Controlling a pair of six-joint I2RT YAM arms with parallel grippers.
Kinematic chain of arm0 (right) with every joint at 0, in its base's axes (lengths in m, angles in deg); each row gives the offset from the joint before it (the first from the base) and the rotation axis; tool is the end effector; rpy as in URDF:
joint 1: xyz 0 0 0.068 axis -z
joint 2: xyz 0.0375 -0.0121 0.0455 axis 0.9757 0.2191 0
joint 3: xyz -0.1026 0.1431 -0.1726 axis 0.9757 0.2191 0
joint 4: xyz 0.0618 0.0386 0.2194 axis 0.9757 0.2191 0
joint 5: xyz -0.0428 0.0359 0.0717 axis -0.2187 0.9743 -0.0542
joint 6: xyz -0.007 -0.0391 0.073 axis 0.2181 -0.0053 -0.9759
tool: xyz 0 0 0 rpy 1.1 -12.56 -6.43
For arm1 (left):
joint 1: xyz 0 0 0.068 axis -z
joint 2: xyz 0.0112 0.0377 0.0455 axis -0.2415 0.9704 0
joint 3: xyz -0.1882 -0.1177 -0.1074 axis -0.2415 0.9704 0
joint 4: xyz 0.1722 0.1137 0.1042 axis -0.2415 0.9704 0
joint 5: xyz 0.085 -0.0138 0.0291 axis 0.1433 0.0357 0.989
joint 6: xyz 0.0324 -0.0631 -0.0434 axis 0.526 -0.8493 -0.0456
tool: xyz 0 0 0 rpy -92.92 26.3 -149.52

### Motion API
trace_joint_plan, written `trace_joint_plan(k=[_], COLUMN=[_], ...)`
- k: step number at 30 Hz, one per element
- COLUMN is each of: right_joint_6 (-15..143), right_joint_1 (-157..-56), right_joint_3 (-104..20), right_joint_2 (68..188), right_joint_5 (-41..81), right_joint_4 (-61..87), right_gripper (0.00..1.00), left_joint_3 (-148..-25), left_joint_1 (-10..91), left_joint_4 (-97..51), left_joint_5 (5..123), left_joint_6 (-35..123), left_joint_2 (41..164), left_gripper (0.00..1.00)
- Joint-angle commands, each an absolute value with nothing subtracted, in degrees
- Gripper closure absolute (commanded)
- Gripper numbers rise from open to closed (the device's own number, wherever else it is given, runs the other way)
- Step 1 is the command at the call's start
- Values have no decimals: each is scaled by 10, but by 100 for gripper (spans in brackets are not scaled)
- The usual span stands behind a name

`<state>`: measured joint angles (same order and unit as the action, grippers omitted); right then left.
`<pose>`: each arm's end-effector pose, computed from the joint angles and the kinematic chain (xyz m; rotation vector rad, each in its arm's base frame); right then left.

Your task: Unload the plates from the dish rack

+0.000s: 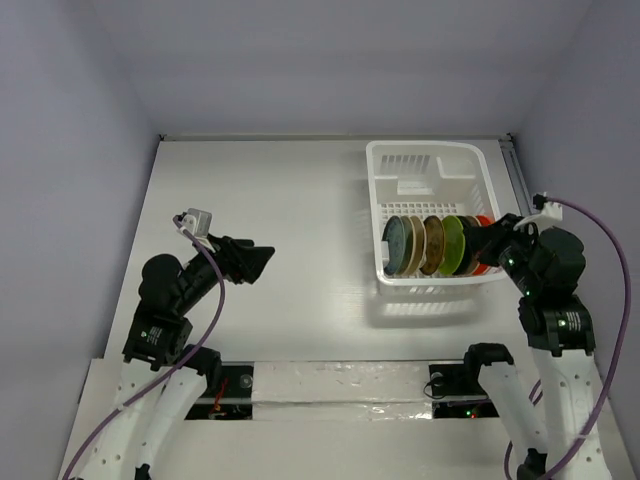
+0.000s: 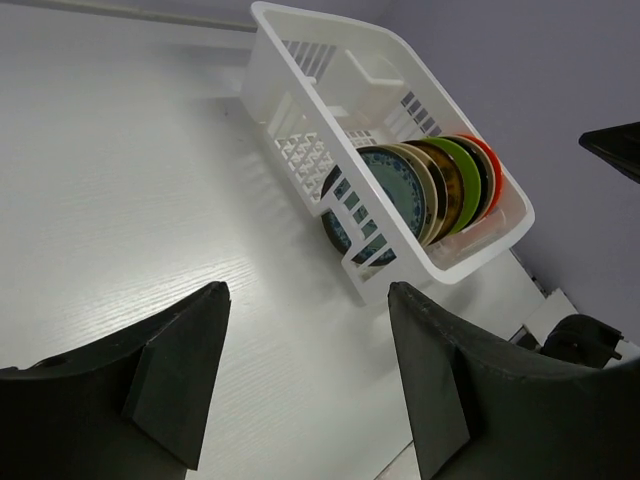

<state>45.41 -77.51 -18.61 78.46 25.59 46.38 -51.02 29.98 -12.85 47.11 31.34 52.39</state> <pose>0.1368 0.0172 0.3360 0.2302 1.8100 0.5254 0.1288 -0.0688 0.3219 0.2482 1.5715 -0.8830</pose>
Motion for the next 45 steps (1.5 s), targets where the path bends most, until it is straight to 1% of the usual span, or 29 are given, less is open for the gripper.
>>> trace_joint_plan(k=[1, 2, 4, 5, 6, 7, 8, 9, 10, 11, 12, 13, 15, 16, 17, 18, 19, 20, 21, 22, 23, 24, 27, 33, 37, 40, 41, 44, 45], right_joint_6=[449, 443, 434, 432, 431, 431, 431, 428, 428, 425, 421, 417, 406, 406, 404, 402, 402, 400, 400, 400, 398, 398, 402, 404, 406, 399, 386, 376, 377], right_joint_1=[-820, -839, -926, -961, -1030, -1061, -1087, -1132, -1148, -1162, -1173, -1182, -1196, -1196, -1201, -1208, -1208, -1213, -1213, -1213, -1213, -1213, -1213, -1213, -1213, -1213, -1213, -1213, -1213], right_joint_3=[-189, -193, -210, -231, -242, -254, -268, -289, -296, -303, -312, -316, -326, -336, -341, -344, -346, -345, -343, -341, -339, -337, -338, -344, -345, -347, -353, -370, -372], right_joint_2=[811, 821, 846, 875, 895, 914, 934, 969, 985, 1000, 1028, 1040, 1065, 1089, 1102, 1113, 1122, 1135, 1140, 1144, 1151, 1155, 1175, 1221, 1253, 1273, 1288, 1308, 1307], right_joint_5=[242, 229, 188, 130, 88, 57, -8, -74, -75, -129, -155, -178, -235, -244, -257, -262, -264, -268, -270, -273, -280, -280, -265, -274, -285, -312, -341, -385, -391], right_joint_4=[422, 419, 412, 413, 415, 428, 438, 459, 469, 482, 492, 513, 537, 554, 560, 565, 566, 566, 564, 560, 559, 558, 546, 526, 522, 532, 542, 565, 566], right_gripper=[94, 96, 97, 98, 99, 100, 100, 100, 100, 100, 100, 100, 99, 93, 81, 76, 70, 63, 60, 57, 56, 56, 57, 64, 65, 65, 66, 79, 81], left_joint_3=[-520, -519, -517, -517, -517, -517, -516, -515, -516, -517, -518, -519, -520, -520, -520, -519, -520, -521, -520, -519, -519, -518, -518, -517, -518, -518, -518, -518, -518], left_joint_1=[296, 296, 291, 291, 291, 291, 291, 291, 291, 291, 291, 291, 291, 291, 291, 291, 291, 286, 286, 286, 286, 286, 286, 286, 286, 286, 286, 286, 286], left_joint_4=[-146, -146, -147, -148, -149, -149, -149, -147, -146, -143, -135, -132, -128, -128, -128, -127, -127, -127, -127, -126, -126, -128, -128, -130, -129, -129, -129, -129, -130], left_joint_5=[474, 473, 472, 470, 470, 471, 474, 483, 483, 498, 509, 532, 540, 540, 538, 537, 537, 537, 537, 537, 537, 537, 536, 535, 536, 536, 536, 535, 534], left_joint_6=[319, 319, 317, 315, 315, 315, 315, 314, 312, 312, 308, 305, 304, 304, 303, 303, 304, 304, 303, 303, 301, 301, 301, 300, 301, 301, 300, 300, 300], left_joint_2=[526, 526, 523, 521, 519, 519, 514, 512, 511, 508, 506, 505, 505, 506, 511, 512, 515, 516, 517, 516, 516, 512, 511, 510, 508, 507, 507, 506, 506], left_gripper=[39, 39, 43, 46, 53, 56, 60, 71, 78, 85, 100, 100, 100, 100, 100, 100, 95, 89, 82, 70, 65, 60, 56, 55, 54, 54, 54, 54, 54])
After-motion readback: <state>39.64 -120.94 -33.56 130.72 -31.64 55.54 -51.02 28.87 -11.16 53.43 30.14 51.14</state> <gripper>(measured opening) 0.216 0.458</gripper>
